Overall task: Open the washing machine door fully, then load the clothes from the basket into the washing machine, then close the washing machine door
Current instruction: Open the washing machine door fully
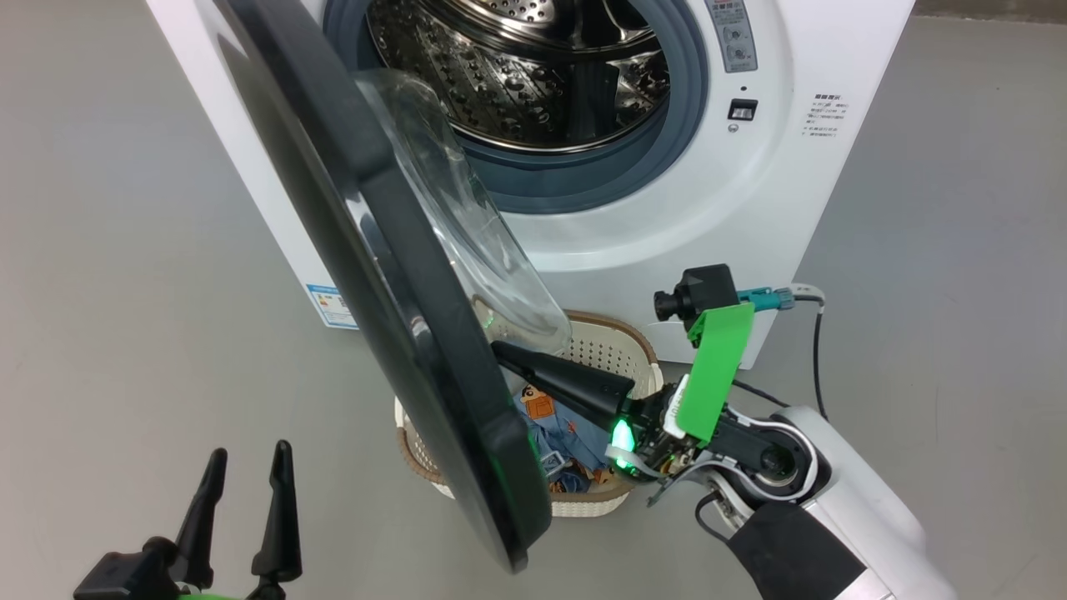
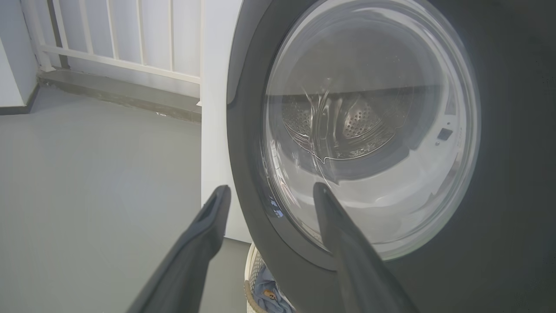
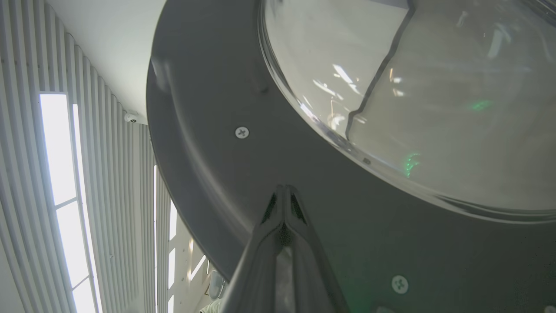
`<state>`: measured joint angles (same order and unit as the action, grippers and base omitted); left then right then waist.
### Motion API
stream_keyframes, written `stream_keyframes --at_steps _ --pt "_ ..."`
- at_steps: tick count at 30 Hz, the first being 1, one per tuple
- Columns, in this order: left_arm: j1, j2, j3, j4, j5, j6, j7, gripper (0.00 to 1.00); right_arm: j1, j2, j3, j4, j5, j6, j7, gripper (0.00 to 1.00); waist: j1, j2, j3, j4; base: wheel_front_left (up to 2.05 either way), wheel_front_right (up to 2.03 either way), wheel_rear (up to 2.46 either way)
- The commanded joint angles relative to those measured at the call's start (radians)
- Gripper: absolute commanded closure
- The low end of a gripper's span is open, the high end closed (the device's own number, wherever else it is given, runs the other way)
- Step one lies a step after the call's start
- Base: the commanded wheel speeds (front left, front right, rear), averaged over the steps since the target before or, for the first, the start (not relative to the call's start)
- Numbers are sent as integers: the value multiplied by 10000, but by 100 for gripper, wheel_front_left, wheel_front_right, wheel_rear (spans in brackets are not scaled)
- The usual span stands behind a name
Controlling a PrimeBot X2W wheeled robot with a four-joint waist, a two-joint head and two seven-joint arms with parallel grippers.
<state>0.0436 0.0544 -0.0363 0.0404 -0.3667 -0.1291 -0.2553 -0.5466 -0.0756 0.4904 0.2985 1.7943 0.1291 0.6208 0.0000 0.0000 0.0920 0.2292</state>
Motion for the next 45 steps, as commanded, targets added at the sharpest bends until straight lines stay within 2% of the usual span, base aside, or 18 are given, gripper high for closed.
stream_keyframes --at_steps 1,28,35,41,45 --pt "-132 124 324 -253 30 -16 -65 0 149 254 248 -338 103 16 -42 100 0 0 -2 1 0 0 0" --pt "-384 199 230 -220 18 -16 -65 0 -142 254 1924 -286 727 16 -1615 100 0 0 92 13 0 0 0" --pt "-325 196 366 -243 51 -16 -65 0 -224 254 1619 -493 239 16 -1783 100 0 0 38 -189 0 0 0" --pt "-264 192 431 -277 82 -16 -65 0 -103 254 919 -822 -50 16 -1776 100 0 0 -45 -340 0 0 0" --pt "-179 173 496 -320 109 -16 -65 0 170 254 313 -1181 -710 16 -1734 100 0 0 -133 -478 0 0 0"
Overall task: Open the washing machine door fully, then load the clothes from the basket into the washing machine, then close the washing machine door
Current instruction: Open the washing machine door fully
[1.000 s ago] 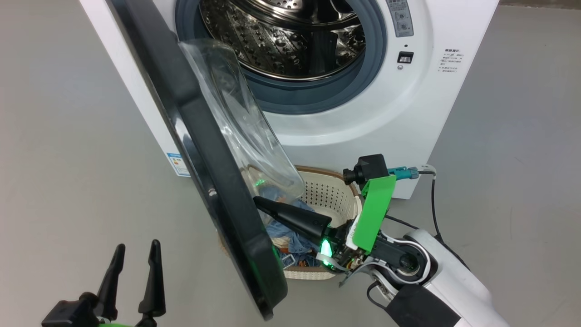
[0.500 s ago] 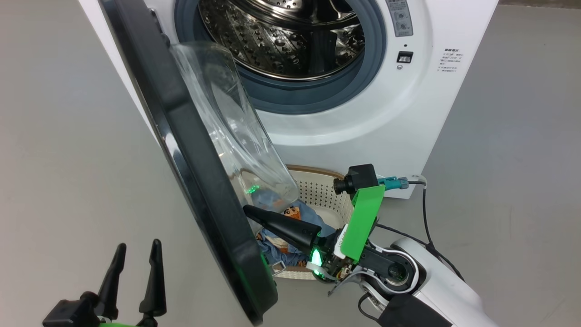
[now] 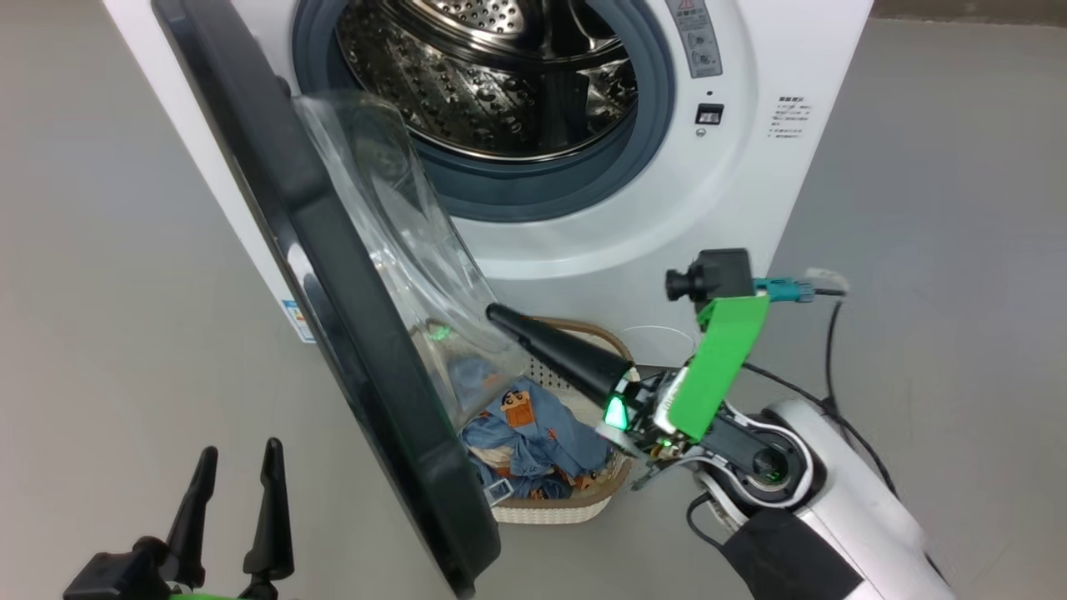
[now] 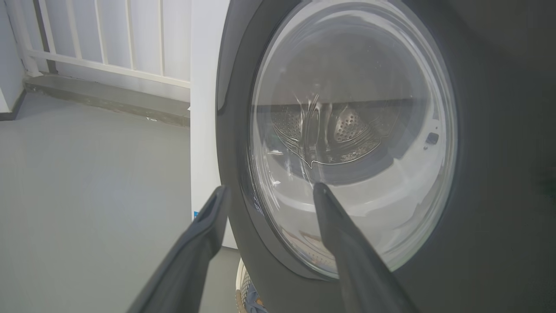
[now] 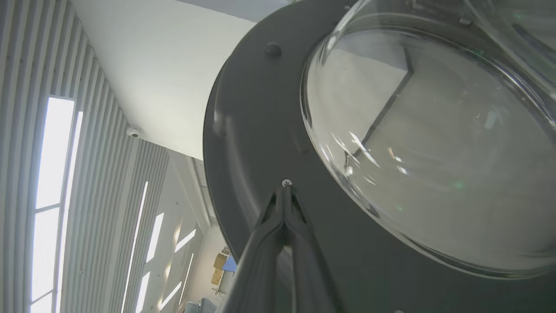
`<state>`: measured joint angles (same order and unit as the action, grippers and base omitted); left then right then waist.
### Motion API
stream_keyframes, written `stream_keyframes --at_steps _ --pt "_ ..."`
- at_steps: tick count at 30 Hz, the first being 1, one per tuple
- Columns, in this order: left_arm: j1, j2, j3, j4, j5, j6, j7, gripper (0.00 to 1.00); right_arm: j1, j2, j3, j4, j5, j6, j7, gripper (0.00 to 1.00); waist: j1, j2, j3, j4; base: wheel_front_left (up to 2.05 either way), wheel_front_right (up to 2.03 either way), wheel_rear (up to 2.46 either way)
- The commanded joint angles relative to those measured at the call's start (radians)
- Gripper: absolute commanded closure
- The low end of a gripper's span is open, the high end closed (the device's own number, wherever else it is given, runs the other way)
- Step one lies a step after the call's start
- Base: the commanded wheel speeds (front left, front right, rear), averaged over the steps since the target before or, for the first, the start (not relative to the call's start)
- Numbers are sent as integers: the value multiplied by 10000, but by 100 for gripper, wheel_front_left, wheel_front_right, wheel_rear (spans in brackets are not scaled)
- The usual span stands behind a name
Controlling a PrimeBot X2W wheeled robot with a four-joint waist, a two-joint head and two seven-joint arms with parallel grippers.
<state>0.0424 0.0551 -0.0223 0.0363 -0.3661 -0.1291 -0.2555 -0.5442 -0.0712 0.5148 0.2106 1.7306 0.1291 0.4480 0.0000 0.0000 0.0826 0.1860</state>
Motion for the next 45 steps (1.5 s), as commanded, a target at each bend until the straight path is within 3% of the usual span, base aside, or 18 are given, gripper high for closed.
stream_keyframes --at_steps 1,7,10,11,12,19,24,36,45 --pt "-135 160 368 -292 110 -16 -63 0 233 198 -79 -440 -297 16 -45 100 0 0 -61 -79 0 0 0" --pt "-10 127 478 -319 137 -16 -63 0 824 -263 -680 -1454 -1938 16 -1295 100 0 0 -152 -313 0 0 0" --pt "53 102 574 -301 126 -16 -63 0 1126 -694 -750 -1753 -2762 16 -2385 52 0 0 -201 -452 0 0 0" --pt "74 95 576 -298 123 -16 -63 0 1215 -889 -699 -1807 -3074 16 -2796 5 0 0 -207 -503 0 0 0" --pt "87 89 571 -295 125 -16 -63 0 1314 -1082 -644 -1831 -3329 16 -3222 0 0 0 -216 -536 0 0 0" --pt "199 74 612 -249 162 -16 -63 0 1905 -2820 134 -1220 -5375 16 -6403 0 0 0 -357 -745 0 0 0" --pt "368 106 691 -268 190 -16 -63 0 2242 -3333 -76 -486 -6731 16 -7076 0 0 0 -459 -938 0 0 0" --pt "485 141 716 -287 204 -16 -63 0 3781 -2154 -3421 -1305 -11527 16 -7096 0 0 0 -582 -1213 0 0 0" --pt "513 129 692 -291 218 -16 -63 0 4658 -1523 -4485 -1740 -13119 16 -7097 0 0 0 -554 -1232 0 0 0"
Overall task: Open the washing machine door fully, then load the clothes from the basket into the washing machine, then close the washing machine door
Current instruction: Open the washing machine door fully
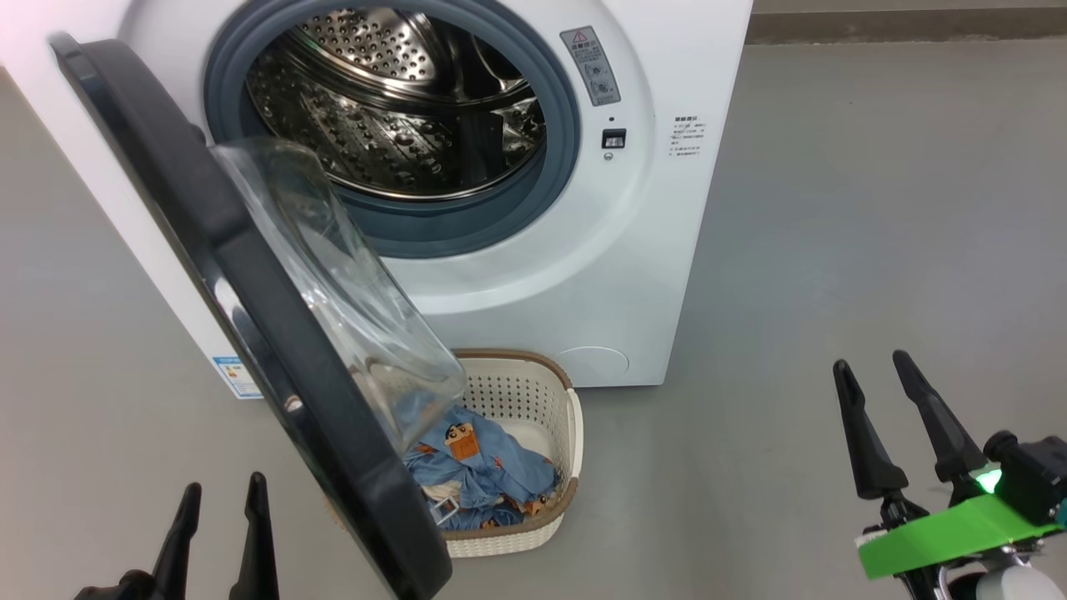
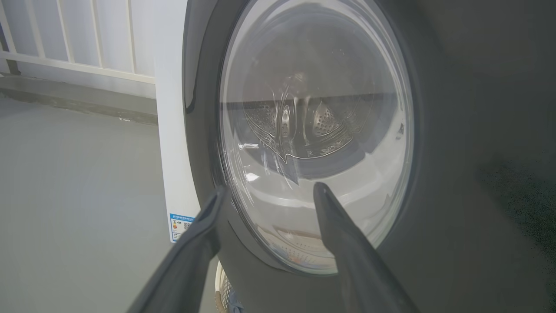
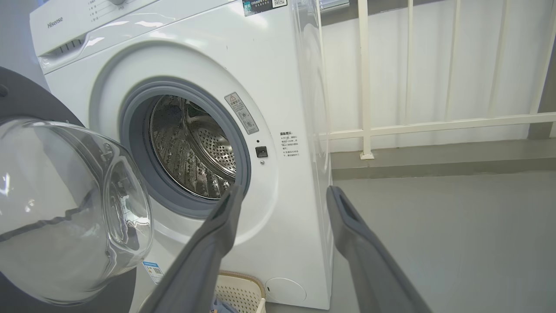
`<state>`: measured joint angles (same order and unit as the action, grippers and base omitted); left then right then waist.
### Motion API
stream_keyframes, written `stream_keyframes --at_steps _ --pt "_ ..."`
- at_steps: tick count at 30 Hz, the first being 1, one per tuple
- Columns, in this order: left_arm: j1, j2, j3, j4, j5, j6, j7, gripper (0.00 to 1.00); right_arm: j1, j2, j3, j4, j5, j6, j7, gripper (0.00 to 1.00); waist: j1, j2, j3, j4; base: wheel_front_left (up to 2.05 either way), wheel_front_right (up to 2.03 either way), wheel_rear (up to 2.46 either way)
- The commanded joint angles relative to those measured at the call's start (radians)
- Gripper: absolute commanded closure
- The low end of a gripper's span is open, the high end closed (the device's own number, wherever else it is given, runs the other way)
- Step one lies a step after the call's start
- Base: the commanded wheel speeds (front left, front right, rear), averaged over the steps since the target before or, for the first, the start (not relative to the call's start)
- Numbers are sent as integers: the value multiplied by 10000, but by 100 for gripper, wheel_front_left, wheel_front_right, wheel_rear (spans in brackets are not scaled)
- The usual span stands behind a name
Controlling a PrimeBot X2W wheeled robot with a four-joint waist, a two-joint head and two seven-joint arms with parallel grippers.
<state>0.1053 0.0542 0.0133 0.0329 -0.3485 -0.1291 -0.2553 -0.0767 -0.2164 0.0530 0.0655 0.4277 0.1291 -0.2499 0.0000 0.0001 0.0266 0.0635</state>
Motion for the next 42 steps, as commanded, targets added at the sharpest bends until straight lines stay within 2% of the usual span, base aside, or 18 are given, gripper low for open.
stream_keyframes --at_steps 1,12,21,42 --pt "-112 138 346 -254 40 -16 -65 0 55 -33 39 -299 -277 16 -117 0 0 -1 13 -18 0 0 0" --pt "-78 122 336 -232 108 -16 -65 0 823 709 -1025 77 -1332 16 -118 0 0 -1 16 48 0 0 0" --pt "-28 109 384 -221 115 -16 -65 0 1211 1112 -1340 316 -1832 16 -118 0 0 -1 90 25 0 0 0" --pt "-137 81 444 -255 95 -16 -65 0 1279 1362 -1451 537 -2105 16 -118 0 0 -1 252 133 0 0 0"
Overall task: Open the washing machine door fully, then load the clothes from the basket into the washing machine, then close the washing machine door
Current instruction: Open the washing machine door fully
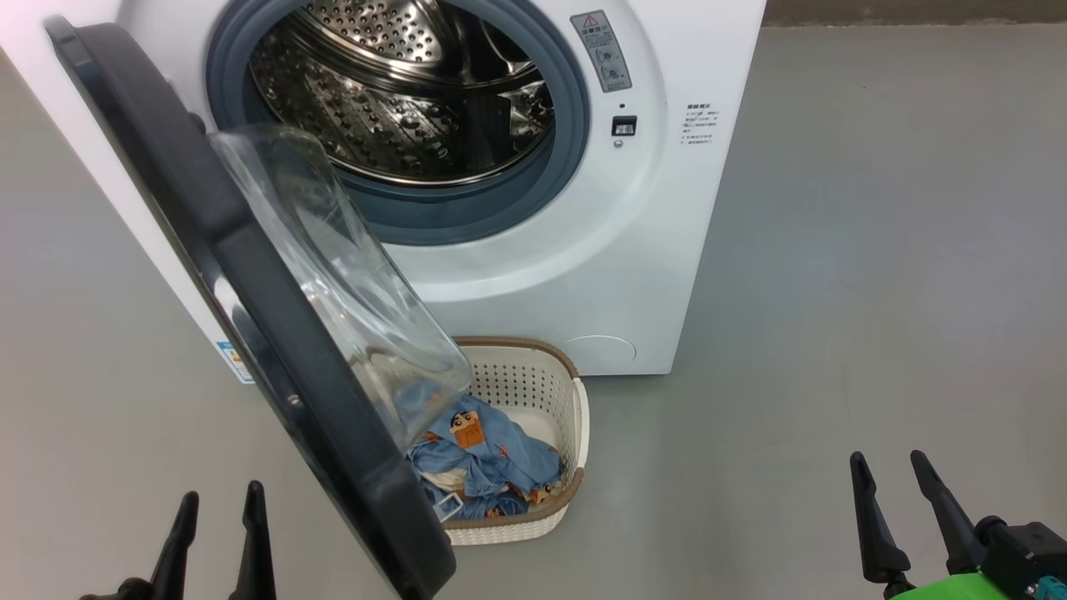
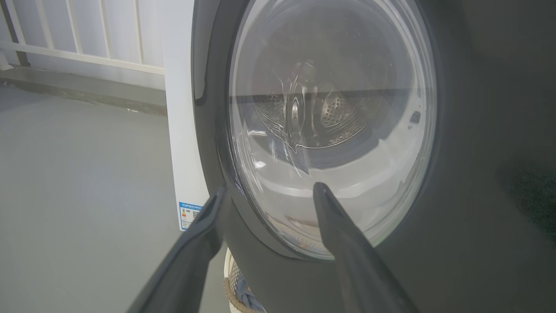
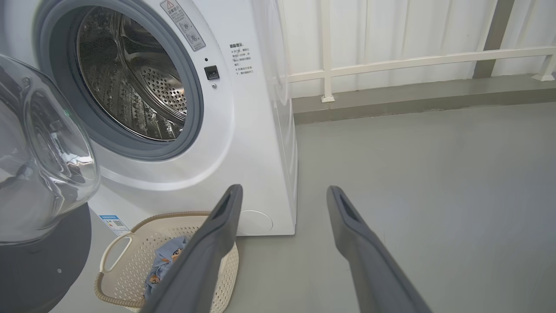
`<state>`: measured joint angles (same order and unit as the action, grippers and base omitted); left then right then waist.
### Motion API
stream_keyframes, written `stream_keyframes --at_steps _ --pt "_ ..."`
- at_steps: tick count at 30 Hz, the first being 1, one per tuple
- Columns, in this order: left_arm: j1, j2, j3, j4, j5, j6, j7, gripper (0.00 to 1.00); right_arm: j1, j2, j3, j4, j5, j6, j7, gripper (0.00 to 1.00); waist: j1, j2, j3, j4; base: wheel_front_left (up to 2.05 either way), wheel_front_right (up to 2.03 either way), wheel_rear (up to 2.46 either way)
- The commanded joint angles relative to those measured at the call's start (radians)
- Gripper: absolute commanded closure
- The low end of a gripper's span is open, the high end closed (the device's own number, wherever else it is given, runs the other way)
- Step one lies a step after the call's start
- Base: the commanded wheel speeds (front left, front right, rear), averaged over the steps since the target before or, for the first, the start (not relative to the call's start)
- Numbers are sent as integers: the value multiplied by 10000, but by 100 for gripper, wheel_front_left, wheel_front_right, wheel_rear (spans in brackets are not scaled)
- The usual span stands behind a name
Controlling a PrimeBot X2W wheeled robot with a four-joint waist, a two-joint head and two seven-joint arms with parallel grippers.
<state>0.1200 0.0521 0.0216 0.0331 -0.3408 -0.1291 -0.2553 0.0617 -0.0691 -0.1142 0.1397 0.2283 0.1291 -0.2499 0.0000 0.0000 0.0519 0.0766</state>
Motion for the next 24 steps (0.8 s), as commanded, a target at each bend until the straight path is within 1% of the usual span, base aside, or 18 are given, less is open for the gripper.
stream_keyframes --at_steps 1,23,24 --pt "-287 103 362 -256 16 -16 -65 0 -109 -113 226 -200 -107 16 -118 0 0 0 2 4 0 0 0" --pt "-324 98 413 -255 -6 -16 -65 0 -167 -161 345 -131 1 16 -118 0 0 0 -20 96 0 0 0" --pt "-324 95 404 -238 -50 -16 -65 38 -170 -165 346 -122 1 16 -118 0 0 0 -23 99 0 0 0"
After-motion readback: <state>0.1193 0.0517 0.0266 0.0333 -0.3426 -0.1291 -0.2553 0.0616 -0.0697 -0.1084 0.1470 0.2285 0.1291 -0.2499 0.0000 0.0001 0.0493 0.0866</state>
